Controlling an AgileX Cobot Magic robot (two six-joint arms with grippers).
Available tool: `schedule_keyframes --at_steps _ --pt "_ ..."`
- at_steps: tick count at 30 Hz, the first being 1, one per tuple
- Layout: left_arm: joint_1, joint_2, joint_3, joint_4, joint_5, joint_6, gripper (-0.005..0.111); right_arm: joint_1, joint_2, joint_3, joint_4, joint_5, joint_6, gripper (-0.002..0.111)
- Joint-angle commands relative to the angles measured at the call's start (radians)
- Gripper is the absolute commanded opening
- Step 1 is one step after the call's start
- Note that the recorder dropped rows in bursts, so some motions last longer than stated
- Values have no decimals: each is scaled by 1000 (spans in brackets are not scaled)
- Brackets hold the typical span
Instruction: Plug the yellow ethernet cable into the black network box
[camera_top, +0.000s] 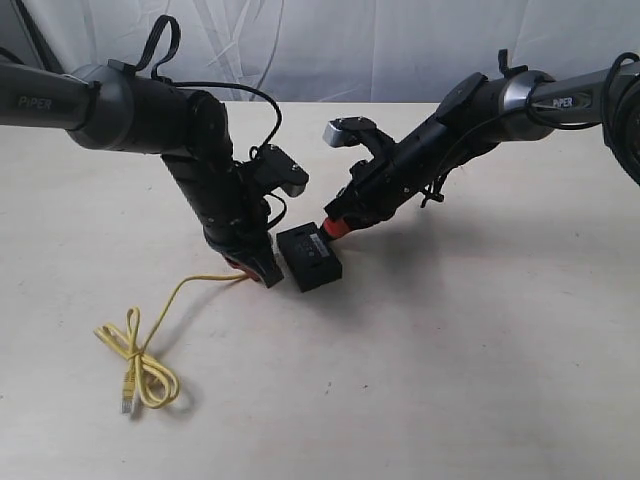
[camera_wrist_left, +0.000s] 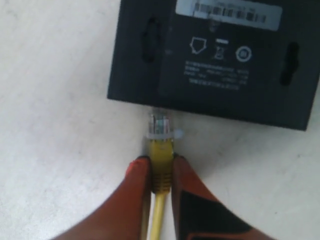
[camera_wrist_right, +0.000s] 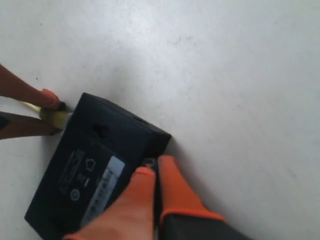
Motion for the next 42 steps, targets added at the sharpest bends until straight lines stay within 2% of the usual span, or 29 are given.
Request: schedule_keyframes --at_steps 1,10,16,42 --pt "-2 -18 -2 51 61 -14 0 -2 -1 -5 15 6 -15 -1" --pt "-2 -22 -2 37 44 -117 0 9 -1 -5 16 17 -49 -1" --pt "-2 -22 -2 -67 35 -113 0 9 -1 -5 -43 -4 -42 -1" --pt "-31 -22 -2 -108 -6 -117 0 8 -1 -5 -48 19 -23 -1"
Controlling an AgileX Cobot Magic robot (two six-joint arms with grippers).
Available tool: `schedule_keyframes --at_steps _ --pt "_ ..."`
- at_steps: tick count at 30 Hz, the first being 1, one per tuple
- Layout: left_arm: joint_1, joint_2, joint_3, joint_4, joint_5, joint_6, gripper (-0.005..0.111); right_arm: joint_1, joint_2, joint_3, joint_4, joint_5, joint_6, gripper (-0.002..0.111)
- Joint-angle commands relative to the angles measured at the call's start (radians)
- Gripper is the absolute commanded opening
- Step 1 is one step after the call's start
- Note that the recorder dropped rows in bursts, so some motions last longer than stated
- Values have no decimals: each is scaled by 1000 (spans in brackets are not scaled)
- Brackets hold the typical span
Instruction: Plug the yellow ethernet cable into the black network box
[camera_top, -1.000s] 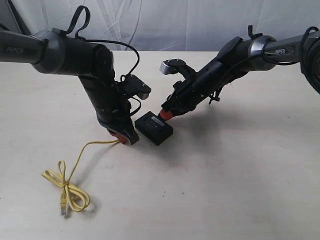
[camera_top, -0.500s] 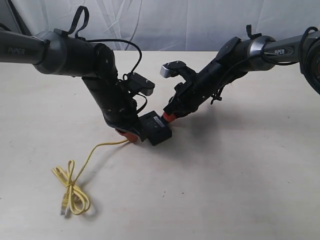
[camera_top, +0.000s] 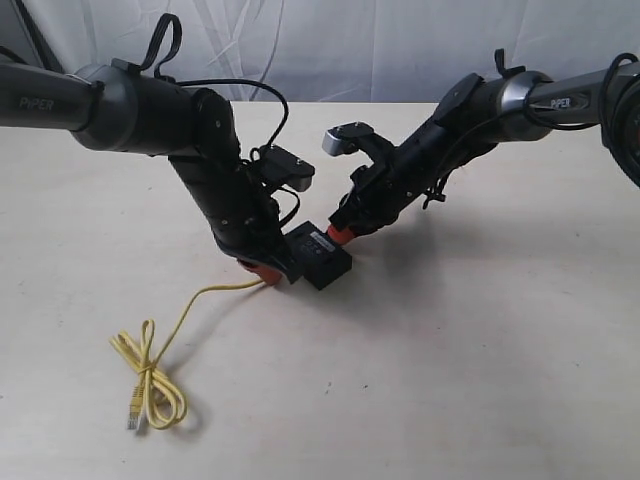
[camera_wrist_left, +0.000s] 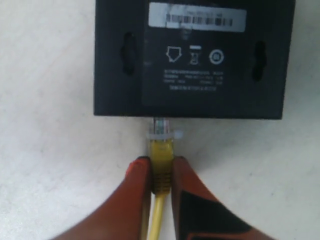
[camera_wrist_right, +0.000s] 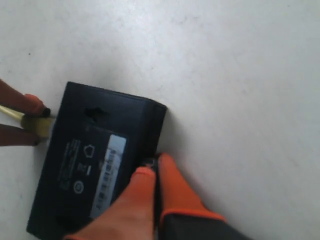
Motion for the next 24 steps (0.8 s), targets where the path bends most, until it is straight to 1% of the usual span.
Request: schedule_keyframes --at_steps 1,5,10,12,18,24 --pt "-10 -12 -2 -29 -5 -7 0 -2 -1 -5 16 18 -4 -1" --pt "-10 -12 -2 -29 -2 -7 0 -2 -1 -5 17 32 -4 -1" --pt "-10 -12 -2 -13 54 -12 0 -2 -1 -5 10 26 -4 -1" --pt "-10 -12 -2 5 59 -37 0 -2 -1 -5 10 26 -4 -1" --pt "-10 -14 -2 8 63 -36 0 -2 -1 -5 -10 26 -2 -1" --pt "-10 -22 -2 -20 67 -36 0 -2 -1 -5 -36 24 15 -1"
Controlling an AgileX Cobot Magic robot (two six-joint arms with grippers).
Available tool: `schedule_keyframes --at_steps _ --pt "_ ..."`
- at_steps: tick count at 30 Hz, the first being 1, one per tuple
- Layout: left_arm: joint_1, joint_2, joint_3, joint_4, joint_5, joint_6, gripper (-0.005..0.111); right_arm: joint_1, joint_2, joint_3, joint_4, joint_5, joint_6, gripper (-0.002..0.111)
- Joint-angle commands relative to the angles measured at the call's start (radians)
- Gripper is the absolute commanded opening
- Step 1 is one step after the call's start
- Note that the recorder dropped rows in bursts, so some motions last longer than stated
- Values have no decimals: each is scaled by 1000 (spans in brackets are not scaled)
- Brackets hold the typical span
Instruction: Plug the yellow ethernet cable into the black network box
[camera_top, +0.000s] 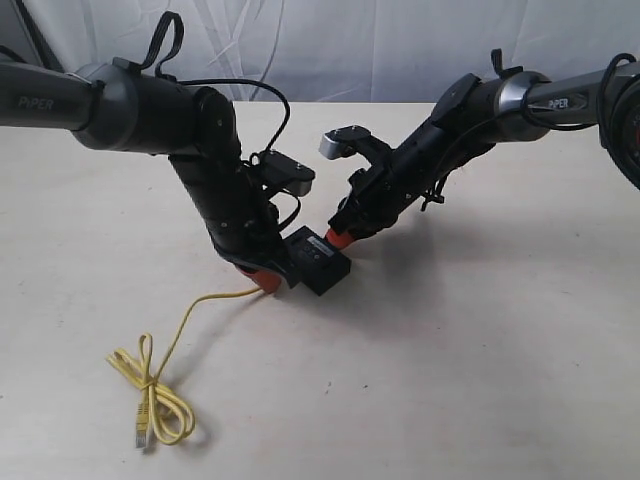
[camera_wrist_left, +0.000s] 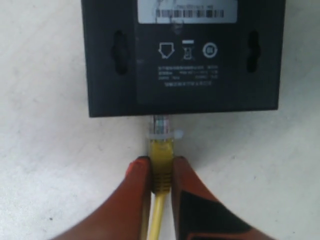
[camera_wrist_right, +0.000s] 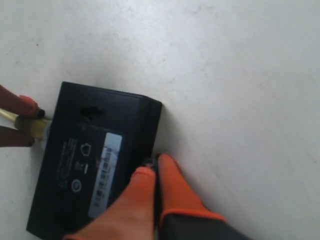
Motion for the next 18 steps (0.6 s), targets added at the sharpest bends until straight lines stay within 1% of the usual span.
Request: schedule_keyframes --at_steps 1,10,18 --pt "-4 -16 -2 -25 12 -8 0 -2 -1 -5 -17 6 5 -1" --pt "-4 -16 -2 -54 12 -8 0 -2 -1 -5 -17 14 5 -1" --pt "-4 -14 -2 -66 -25 -4 0 -2 -1 -5 -7 14 8 -1"
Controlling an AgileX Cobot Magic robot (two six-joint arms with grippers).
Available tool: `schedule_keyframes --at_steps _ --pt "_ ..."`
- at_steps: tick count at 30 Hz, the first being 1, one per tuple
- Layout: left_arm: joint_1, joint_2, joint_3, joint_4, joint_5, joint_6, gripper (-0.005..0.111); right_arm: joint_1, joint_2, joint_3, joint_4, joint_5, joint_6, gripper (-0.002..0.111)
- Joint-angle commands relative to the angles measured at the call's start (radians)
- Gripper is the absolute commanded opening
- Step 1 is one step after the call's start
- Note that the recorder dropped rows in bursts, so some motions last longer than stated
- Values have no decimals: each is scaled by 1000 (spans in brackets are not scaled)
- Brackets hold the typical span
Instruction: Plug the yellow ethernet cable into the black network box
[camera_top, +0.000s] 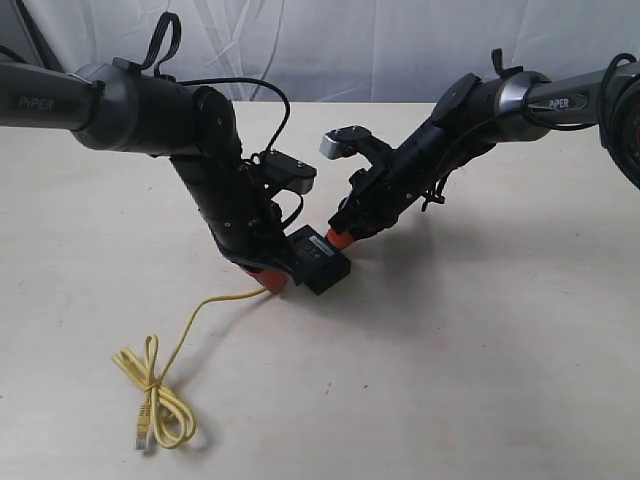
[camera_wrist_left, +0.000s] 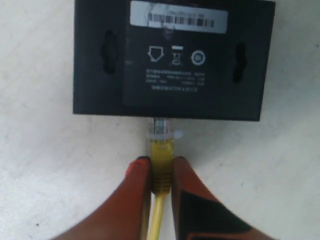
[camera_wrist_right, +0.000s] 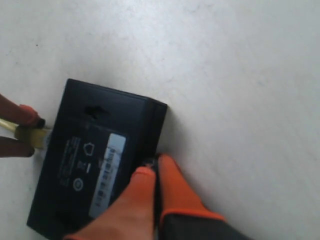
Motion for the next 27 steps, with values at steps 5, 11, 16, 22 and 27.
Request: schedule_keyframes --at_steps 5,11,16,22,27 --pt "-6 -14 -2 -26 -12 -2 0 -2 -1 -5 1 11 0 -1" --pt "-6 -14 -2 -8 16 -2 0 -2 -1 -5 1 11 0 -1" --pt "-6 -14 0 12 31 -2 0 -2 -1 -5 2 5 1 -1" --pt "-6 -14 0 0 29 -2 0 -2 -1 -5 2 5 1 -1" --pt "-15 -14 0 -12 9 -2 0 -2 -1 -5 2 5 1 -1"
